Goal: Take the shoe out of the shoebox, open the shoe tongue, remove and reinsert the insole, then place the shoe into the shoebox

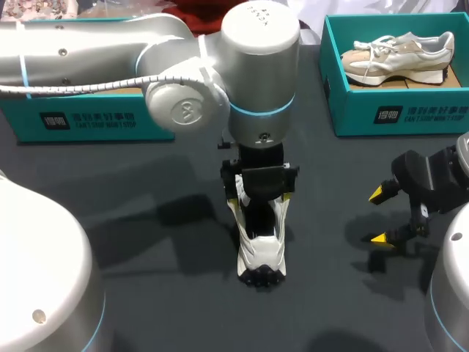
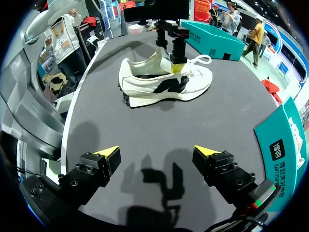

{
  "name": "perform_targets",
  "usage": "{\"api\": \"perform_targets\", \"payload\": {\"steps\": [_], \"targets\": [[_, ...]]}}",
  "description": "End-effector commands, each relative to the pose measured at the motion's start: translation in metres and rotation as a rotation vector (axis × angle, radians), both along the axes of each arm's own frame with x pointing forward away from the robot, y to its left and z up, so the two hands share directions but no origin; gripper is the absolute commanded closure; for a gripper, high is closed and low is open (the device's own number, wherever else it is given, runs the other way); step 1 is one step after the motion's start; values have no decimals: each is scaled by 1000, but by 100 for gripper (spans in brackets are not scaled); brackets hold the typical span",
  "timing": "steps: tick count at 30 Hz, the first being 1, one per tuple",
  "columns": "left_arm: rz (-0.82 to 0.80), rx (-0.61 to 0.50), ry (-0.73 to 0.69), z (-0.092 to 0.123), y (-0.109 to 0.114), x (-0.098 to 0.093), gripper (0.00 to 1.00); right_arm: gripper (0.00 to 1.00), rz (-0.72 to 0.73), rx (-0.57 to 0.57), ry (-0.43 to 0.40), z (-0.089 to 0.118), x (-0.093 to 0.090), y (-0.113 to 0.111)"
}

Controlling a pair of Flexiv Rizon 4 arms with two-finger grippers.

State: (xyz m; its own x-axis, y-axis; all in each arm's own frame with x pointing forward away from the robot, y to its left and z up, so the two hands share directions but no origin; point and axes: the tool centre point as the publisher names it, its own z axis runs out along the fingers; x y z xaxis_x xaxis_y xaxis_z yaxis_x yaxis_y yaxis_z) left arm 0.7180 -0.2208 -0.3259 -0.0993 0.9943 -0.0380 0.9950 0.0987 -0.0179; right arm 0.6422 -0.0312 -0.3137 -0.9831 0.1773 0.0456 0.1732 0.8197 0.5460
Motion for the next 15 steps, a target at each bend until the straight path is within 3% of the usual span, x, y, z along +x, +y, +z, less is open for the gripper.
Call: {"api": "perform_targets", "payload": {"steps": [1,15], "targets": [[1,-4,9,4,1,8,0,0,-2,-2,-3,1,-3,0],[54,-37,17,29,14,45,3,0,-2,-2,-3,1,-3,0]]}}
